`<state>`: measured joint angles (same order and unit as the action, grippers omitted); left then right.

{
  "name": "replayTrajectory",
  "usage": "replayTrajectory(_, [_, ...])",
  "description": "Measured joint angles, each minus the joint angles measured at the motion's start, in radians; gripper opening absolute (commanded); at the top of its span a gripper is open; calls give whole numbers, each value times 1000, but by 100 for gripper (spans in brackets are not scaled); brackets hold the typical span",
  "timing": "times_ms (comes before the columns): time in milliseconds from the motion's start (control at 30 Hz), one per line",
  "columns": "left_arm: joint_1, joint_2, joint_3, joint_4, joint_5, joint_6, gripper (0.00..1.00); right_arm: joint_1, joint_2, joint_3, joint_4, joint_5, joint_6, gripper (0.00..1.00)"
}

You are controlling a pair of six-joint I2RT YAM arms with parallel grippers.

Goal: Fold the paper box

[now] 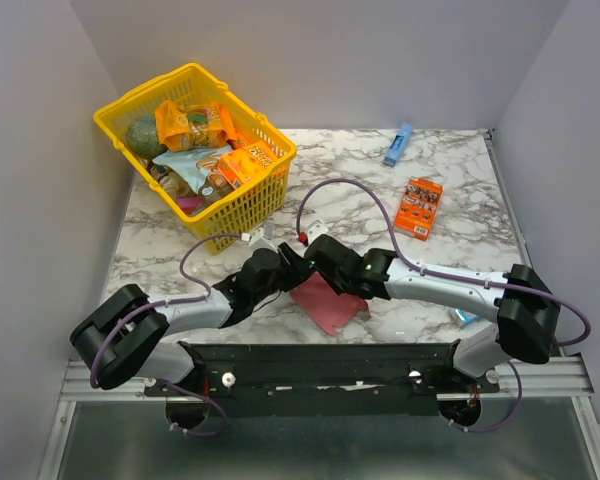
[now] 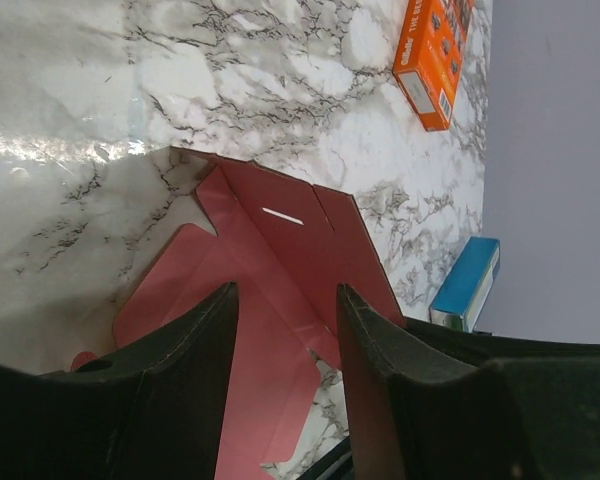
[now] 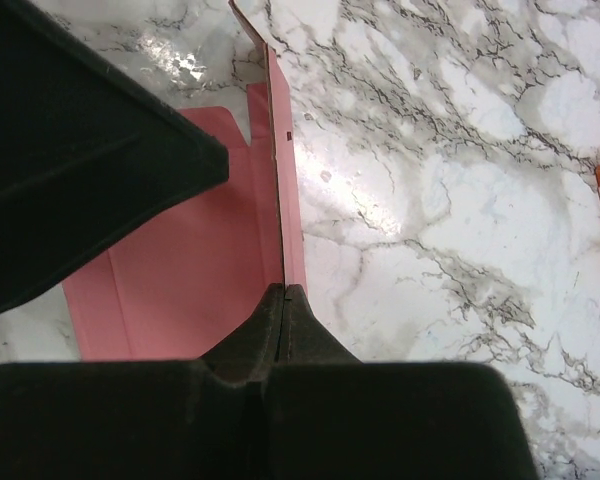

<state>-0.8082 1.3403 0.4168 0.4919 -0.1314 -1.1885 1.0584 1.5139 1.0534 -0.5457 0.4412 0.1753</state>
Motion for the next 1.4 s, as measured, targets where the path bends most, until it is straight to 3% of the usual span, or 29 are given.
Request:
replayTrajectory(333, [6, -14, -7, -4, 0, -16, 77, 0, -7, -10, 12, 0, -1, 1])
replayTrajectory(600, [24, -14, 46, -15, -33, -81, 79, 0, -19, -24, 29, -2, -1, 1])
replayTrajectory(900, [34, 124, 73, 31, -24, -171, 67, 0, -28, -31, 33, -9, 0, 1])
replayTrajectory(1400, [35, 116, 76, 58, -31, -200, 38, 0, -36, -43, 45, -9, 0, 1])
